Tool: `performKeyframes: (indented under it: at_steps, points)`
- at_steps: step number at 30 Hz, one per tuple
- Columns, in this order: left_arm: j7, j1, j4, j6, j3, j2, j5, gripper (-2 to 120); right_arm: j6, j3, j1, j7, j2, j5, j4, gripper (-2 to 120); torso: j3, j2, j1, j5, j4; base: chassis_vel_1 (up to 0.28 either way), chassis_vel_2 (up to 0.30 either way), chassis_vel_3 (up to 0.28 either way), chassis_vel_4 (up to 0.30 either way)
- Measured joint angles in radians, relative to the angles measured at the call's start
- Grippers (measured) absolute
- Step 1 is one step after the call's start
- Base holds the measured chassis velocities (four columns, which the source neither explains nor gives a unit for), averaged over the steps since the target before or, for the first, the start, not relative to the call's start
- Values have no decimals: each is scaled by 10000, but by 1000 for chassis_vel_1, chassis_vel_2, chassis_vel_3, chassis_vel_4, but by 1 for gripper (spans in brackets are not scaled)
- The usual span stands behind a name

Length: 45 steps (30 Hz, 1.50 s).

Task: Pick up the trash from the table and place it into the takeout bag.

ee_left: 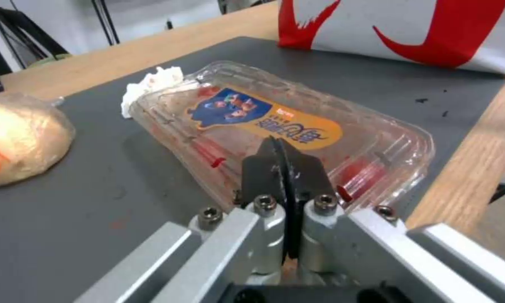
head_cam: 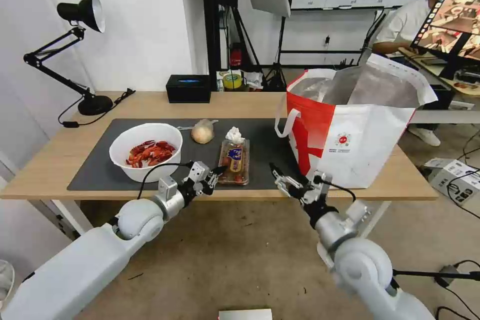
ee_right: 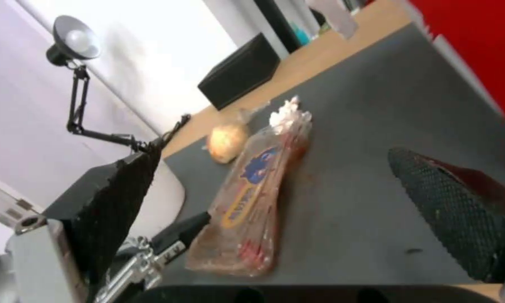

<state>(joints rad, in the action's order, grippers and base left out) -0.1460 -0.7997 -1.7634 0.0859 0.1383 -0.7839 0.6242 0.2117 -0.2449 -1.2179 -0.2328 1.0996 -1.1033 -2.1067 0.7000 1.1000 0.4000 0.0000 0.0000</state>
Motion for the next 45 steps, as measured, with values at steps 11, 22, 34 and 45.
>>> performKeyframes:
  at_steps: [11, 22, 34, 45]
  points:
    - [-135, 35, 52, -55, 128, 138, -16, 0, 545, 472, 1194, -866, -156, -1614, 580, 100, 0, 0, 0, 0, 1, 0, 0, 0, 0]
    - [-89, 194, 38, -83, 315, 166, 89, 0, 810, 859, 2019, -1095, -152, -2089, 1221, 100, 0, 0, 0, 0, 0, 0, 0, 0, 0]
    - [-72, 229, 22, -176, 332, 266, 159, 0, 1602, 1324, 3341, -1539, -186, -3183, 2112, 100, 0, 1, 1, 0, -1, 0, 0, 0, 0]
    - [-67, 197, 43, -254, 328, 211, 159, 0, 2664, 1730, 4262, -1724, 189, -3686, 3030, 100, 0, 1, 0, 0, 0, 0, 0, 0, 0]
